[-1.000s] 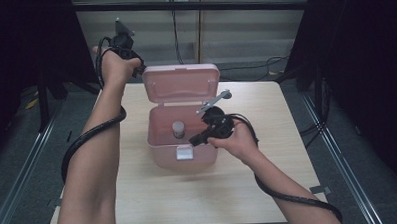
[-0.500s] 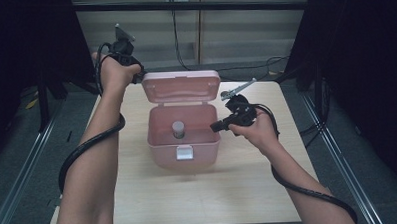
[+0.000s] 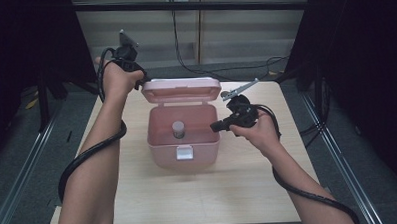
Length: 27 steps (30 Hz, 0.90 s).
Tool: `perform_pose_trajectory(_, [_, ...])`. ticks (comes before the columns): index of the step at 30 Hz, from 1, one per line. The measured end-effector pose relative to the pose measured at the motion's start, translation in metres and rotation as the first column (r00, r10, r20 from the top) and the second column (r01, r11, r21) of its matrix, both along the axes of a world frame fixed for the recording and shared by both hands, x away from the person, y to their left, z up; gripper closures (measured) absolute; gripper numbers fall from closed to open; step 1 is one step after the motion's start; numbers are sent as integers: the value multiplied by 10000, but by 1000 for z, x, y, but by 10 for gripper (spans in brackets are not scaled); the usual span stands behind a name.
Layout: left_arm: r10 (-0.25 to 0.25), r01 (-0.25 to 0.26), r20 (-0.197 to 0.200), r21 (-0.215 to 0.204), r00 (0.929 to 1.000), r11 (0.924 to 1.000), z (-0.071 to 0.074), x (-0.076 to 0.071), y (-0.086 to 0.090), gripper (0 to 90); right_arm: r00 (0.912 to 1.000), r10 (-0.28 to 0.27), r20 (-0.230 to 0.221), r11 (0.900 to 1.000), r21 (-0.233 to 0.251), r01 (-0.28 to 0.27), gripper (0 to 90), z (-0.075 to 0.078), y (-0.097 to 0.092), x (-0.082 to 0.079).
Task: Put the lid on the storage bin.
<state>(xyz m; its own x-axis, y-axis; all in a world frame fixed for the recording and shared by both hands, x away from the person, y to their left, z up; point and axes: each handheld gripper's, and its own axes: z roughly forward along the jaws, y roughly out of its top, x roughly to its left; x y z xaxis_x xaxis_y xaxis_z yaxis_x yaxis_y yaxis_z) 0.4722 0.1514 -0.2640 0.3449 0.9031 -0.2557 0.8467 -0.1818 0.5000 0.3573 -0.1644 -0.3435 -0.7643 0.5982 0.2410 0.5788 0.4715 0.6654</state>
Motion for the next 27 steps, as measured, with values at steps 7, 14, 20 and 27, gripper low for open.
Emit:
perform_pose_trajectory(7, [1,-1,-134,32,9999,10000,-2,-7,4,817,9999,26,108,10000,-33,-25,900,7,2,-4])
perform_pose_trajectory(14, [-87,87,-213,-16,9997,10000,-12,-14,12,739,9998,27,192,9999,-144,-24,900,12,6,-8])
perform_pose_trajectory(20, [-74,69,157,291,9998,9996,-21,-22,24,499,9992,357,172,9990,-266,-353,900,6,11,-14])
perform_pose_trajectory(27, [49,-59,243,405,9997,9992,-36,-33,35,390,9988,410,262,9989,-249,-404,900,0,10,-22])
